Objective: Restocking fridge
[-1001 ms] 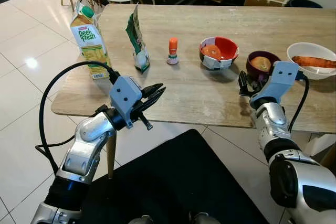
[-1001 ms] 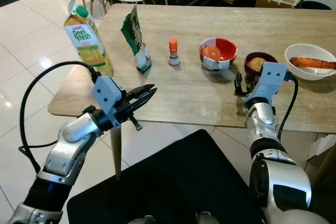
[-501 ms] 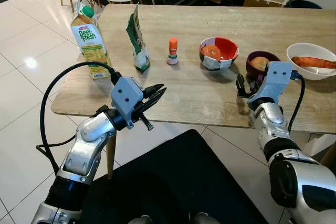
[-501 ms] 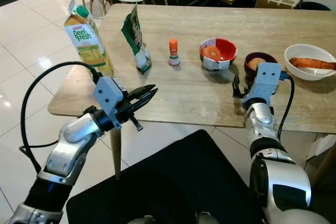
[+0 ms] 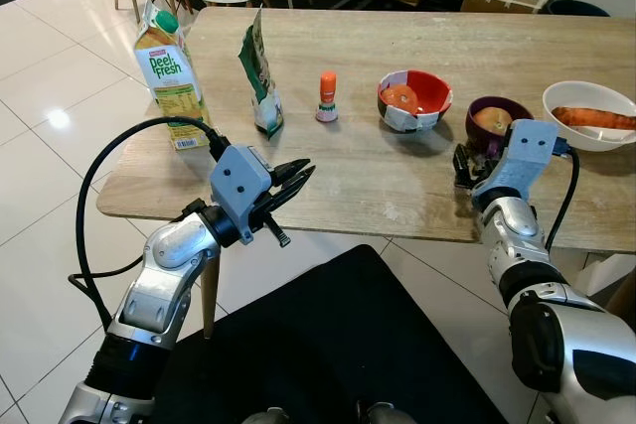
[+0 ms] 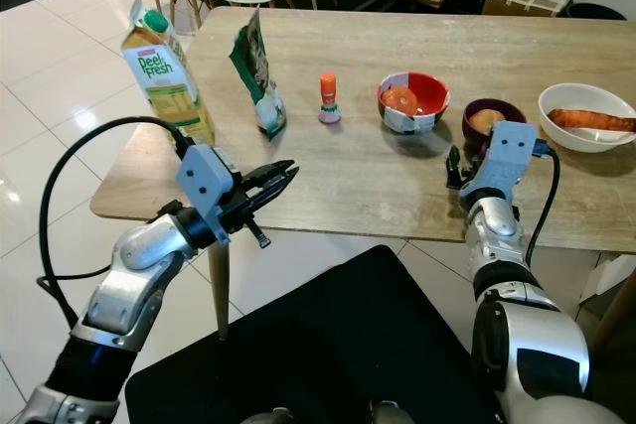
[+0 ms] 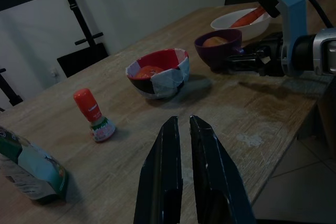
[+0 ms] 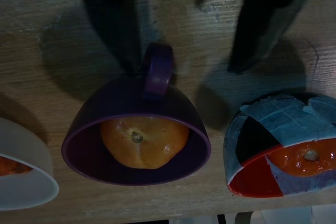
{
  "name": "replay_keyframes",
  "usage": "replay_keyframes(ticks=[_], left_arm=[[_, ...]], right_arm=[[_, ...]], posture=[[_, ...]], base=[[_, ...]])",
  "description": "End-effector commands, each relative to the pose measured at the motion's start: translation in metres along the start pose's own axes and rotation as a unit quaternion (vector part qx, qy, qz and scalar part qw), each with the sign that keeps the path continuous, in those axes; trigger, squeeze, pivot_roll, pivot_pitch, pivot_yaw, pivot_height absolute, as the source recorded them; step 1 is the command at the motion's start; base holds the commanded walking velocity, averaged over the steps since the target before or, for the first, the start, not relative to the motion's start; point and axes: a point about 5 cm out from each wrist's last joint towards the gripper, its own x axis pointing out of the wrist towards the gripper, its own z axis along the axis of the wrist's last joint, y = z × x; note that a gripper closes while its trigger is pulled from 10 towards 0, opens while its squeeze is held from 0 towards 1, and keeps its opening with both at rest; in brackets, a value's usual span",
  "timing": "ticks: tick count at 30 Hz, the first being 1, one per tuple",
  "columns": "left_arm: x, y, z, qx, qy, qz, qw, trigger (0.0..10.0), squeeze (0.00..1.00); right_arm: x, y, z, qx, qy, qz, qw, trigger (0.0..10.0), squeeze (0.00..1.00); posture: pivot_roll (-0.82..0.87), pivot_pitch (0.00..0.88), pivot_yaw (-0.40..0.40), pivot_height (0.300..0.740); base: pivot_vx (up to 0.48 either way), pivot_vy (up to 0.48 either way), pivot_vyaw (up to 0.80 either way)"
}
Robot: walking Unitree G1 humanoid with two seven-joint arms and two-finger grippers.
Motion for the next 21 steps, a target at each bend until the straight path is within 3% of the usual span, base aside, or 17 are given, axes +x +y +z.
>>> replay_keyframes(ticks=[1, 2, 21], left_arm=[[0.000, -0.005, -0.005, -0.007, 0.006, -0.002, 1.000, 10.0, 0.00], [0.000, -0.005, -0.005, -0.007, 0.006, -0.001, 1.000, 10.0, 0.00], [0.007, -0.008, -0.011, -0.015, 0.000, 0.008, 1.000, 10.0, 0.00]], right_arm=[[-0.003, 0.000, -0.008, 0.007, 0.019, -0.002, 1.000, 0.5, 0.00], [-0.003, 0.000, -0.008, 0.007, 0.019, -0.002, 1.000, 0.0, 0.00], [-0.004, -0.013, -0.007, -0.013, 0.020, -0.003, 1.000, 0.0, 0.00]], posture=[[0.04, 0.147, 0.019, 0.740], [0.03, 0.144, 0.019, 0.740], [-0.02, 0.118, 0.008, 0.740]], base=[[0.000, 0.000, 0.00], [0.000, 0.000, 0.00], [0.000, 0.000, 0.00]])
